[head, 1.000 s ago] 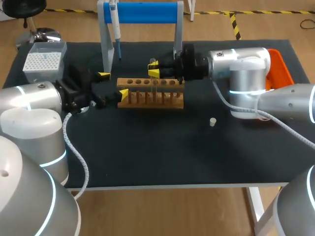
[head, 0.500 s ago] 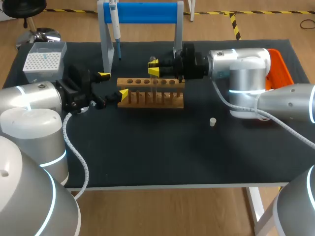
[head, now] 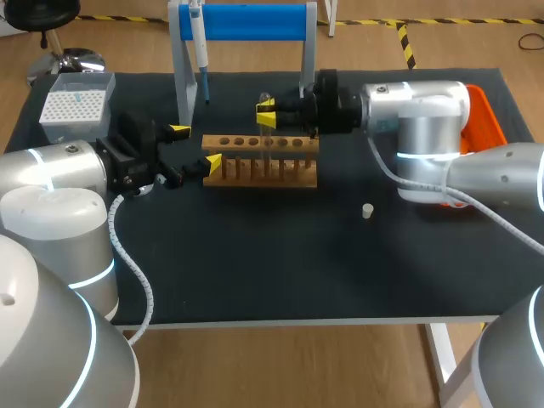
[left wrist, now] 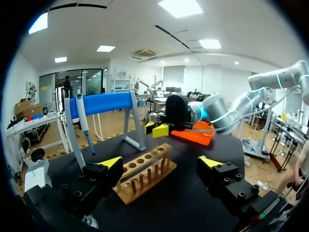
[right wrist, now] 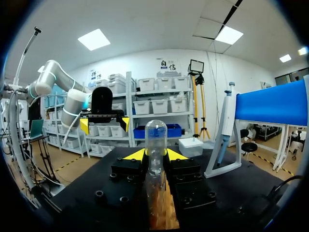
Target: Invert the test tube, pick up the pipette, mount the tip to pipette, aspirate from beaker and dispense into the tube, eject the tip, return the pipette, and cap with the stopper.
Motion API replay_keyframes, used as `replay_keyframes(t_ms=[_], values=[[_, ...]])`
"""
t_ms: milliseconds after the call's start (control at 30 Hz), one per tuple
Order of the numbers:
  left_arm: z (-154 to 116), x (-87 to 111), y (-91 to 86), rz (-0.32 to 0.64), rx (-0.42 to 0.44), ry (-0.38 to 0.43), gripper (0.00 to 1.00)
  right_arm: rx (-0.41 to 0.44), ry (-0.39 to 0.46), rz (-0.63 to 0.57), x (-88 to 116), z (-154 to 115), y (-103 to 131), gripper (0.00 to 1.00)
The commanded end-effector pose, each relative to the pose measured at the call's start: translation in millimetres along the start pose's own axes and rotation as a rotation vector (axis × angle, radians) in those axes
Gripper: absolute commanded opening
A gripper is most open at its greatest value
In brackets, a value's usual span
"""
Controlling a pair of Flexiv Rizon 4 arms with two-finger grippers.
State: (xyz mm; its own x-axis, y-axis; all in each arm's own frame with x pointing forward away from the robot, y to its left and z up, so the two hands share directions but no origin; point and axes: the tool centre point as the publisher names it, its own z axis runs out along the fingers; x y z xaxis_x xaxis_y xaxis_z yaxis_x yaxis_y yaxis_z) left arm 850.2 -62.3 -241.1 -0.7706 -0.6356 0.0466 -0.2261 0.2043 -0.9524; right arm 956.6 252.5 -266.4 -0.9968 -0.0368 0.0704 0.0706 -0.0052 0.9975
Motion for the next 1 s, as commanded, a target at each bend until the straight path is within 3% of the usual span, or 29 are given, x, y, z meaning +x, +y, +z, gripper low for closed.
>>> replay_keyframes(t_ms=[33,1000], values=[[0.1,0.1,2.6,0.001,0.01,-0.001,1.0,0.007,-0.01,0.001,3.5,-1.5,6.6,0.0],[0.1,0.1,2.6,0.001,0.01,-0.001,1.0,0.035,-0.021,-0.007,20.6,-6.7,58.1,0.0]])
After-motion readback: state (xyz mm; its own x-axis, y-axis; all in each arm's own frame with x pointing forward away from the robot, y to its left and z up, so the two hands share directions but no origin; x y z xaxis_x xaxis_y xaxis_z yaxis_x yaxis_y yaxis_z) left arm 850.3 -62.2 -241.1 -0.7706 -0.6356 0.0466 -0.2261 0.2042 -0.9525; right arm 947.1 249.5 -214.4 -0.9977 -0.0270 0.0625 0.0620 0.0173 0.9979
